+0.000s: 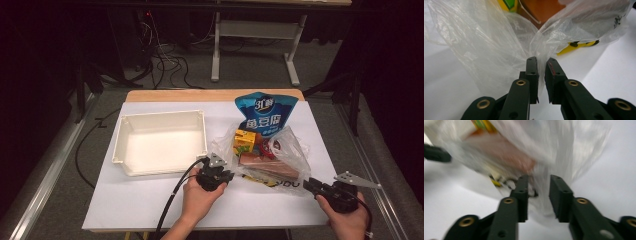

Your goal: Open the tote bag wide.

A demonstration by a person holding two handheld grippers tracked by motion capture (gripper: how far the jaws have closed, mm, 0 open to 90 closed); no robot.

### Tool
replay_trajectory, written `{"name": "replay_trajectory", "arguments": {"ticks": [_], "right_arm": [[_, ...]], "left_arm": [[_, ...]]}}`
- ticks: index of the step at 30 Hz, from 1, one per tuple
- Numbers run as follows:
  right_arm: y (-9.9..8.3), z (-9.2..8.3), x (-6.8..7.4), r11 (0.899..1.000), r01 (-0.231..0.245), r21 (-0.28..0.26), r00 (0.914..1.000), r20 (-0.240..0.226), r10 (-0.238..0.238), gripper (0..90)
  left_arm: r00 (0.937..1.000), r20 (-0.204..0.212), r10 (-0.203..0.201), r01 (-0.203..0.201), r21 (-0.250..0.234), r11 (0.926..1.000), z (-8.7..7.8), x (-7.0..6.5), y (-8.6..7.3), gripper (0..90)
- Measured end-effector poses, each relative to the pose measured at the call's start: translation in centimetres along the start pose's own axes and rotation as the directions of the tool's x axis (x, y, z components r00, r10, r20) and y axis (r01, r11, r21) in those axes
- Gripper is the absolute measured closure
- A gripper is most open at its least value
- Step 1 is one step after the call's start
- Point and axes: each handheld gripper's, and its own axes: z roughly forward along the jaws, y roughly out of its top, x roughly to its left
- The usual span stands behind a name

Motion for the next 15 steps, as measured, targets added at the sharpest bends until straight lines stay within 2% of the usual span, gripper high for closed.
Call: {"name": "replay_trajectory", "arguments": {"ticks": [1,3,4,6,9,12,13,15], "right_arm": [[0.6,-0.5,-0.1,0.999,0.019,-0.031,0.9998,0.002,-0.019,64.4],[1.8,-1.2,-0.1,0.995,0.007,-0.103,1.0000,0.004,-0.007,59.6],[2.4,-1.3,-0.1,0.992,0.012,-0.125,0.9998,0.017,-0.010,57.8],[3.5,-0.9,0.3,0.990,0.028,-0.136,0.9986,0.048,-0.022,49.9],[4.4,0.7,0.8,0.992,0.028,-0.127,0.9942,0.106,-0.015,35.9],[4.5,2.8,0.4,0.996,-0.014,-0.090,0.9912,0.130,0.026,28.5],[4.4,3.4,0.2,0.997,-0.031,-0.073,0.9909,0.129,0.040,29.0],[3.9,4.6,-0.2,0.998,-0.059,-0.029,0.9924,0.106,0.062,41.5]], "left_arm": [[1.0000,0.001,-0.003,0.003,-0.008,1.0000,-0.2,0.0,0.1,80.6],[1.0000,0.001,-0.003,0.003,-0.018,0.9998,-0.4,0.1,0.3,79.5],[0.9999,-0.002,-0.012,0.012,-0.026,0.9996,-0.5,0.0,0.4,78.3],[0.9998,0.003,-0.019,0.019,-0.040,0.9990,-0.7,0.0,0.5,77.3],[0.9997,0.005,-0.026,0.026,-0.075,0.9969,-1.0,-0.3,0.8,72.1],[0.9998,0.001,-0.018,0.018,-0.109,0.9939,-1.3,-0.5,1.2,64.5],[0.9998,0.001,-0.019,0.019,-0.114,0.9933,-1.3,-0.6,1.4,62.1],[0.9998,0.004,-0.018,0.018,-0.107,0.9942,-1.1,-0.6,1.6,62.1]]}}
